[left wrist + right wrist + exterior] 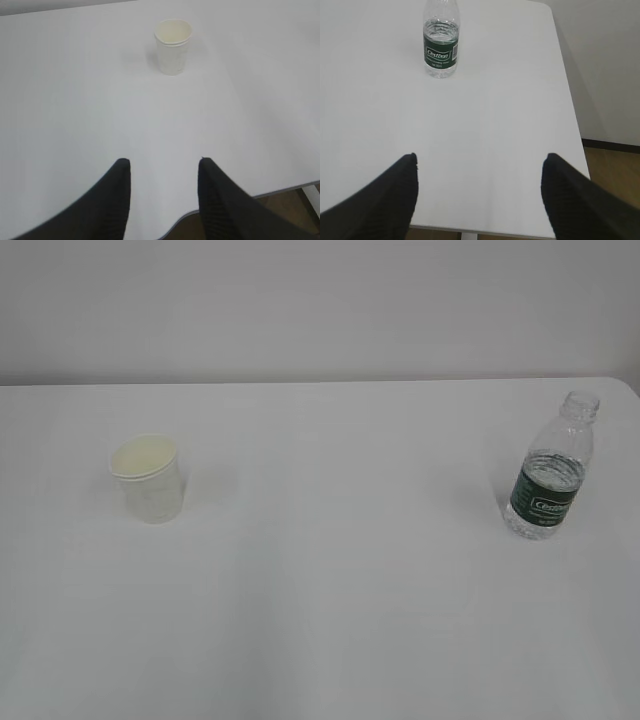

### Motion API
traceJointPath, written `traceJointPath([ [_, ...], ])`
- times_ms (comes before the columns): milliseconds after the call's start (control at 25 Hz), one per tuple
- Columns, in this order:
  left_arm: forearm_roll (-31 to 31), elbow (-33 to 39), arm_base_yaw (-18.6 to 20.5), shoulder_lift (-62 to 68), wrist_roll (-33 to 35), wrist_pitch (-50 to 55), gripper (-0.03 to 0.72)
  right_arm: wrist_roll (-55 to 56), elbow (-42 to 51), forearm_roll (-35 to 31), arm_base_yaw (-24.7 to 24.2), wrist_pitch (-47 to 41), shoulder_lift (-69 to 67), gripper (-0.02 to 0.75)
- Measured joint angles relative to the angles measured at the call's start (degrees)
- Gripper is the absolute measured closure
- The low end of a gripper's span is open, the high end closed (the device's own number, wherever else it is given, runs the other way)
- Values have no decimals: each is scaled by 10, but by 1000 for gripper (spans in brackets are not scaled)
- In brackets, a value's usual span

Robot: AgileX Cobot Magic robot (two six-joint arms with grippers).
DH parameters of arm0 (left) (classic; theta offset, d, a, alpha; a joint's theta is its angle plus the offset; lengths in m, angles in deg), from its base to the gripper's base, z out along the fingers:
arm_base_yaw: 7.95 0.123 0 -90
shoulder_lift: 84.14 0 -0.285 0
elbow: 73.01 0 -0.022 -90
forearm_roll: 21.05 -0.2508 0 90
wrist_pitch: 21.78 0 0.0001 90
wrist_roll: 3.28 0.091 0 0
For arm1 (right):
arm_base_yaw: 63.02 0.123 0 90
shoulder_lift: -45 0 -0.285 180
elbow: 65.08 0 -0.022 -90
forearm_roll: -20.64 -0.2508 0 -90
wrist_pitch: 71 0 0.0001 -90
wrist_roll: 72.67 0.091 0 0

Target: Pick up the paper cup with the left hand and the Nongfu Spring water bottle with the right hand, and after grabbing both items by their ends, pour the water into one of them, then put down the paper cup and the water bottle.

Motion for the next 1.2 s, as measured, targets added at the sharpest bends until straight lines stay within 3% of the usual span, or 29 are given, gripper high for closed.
traceJointPath([
  [1200,1,0,0,0,0,0,363,0,0,0,0,0,0,153],
])
